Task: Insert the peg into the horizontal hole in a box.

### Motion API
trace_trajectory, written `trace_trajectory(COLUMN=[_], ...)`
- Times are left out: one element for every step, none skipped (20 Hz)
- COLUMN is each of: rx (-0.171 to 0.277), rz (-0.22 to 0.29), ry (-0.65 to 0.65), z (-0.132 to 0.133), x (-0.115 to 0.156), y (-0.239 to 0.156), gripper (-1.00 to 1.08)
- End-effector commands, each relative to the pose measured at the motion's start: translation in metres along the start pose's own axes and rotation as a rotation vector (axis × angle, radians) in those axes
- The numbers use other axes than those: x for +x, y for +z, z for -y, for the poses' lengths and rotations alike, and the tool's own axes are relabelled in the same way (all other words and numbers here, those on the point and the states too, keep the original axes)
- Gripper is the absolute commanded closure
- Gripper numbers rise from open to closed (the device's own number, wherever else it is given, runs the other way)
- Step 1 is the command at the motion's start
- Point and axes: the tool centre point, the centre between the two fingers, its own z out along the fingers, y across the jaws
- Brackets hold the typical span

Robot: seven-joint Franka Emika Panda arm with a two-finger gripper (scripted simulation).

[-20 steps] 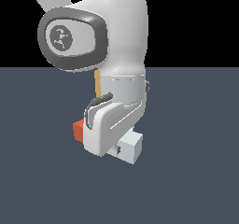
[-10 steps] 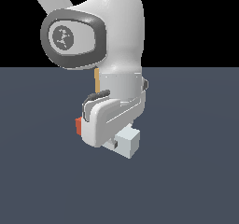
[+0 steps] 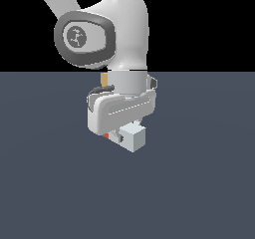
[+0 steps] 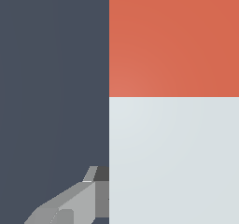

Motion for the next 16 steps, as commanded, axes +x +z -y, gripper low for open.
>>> trace_trajectory(rx=[-0.003, -0.003, -0.003, -0.003, -0.003, -0.003, -0.003, -0.003, -0.003, -0.003, -0.003, -0.004, -0.004, -0.004, -0.004, -0.004], rz=[0.003, 0.003, 0.003, 0.003, 0.003, 0.003, 0.003, 0.003, 0.003, 0.003, 0.003, 0.003, 0.003, 0.003, 0.003, 0.003], ry=[0.050, 0.070, 0.090, 0.111, 0.131, 0.151, 0.171, 0.191, 0.211, 0.232, 0.252, 0.271, 0.290, 0.307, 0.324, 0.339], z=[-0.011, -0.015, -0.020, -0.024, -0.029, -0.033, -0.038, -0.042, -0.047, -0.052, -0.057, -0.062, -0.066, -0.071, -0.075, -0.079], x=[0.008, 0.011, 0.015, 0.018, 0.021, 0.024, 0.027, 0.029, 0.032, 0.034, 0.037, 0.039, 0.041, 0.043, 0.044, 0.046], y=[-0.006, -0.007, -0.009, -0.010, -0.012, -0.014, -0.015, -0.017, -0.018, -0.020, -0.021, -0.023, -0.024, -0.026, -0.027, -0.028], gripper=[1.08, 1.08, 1.08, 1.08, 1.08, 1.08, 1.08, 1.08, 1.08, 1.08, 1.08, 1.08, 1.08, 1.08, 1.08, 1.08])
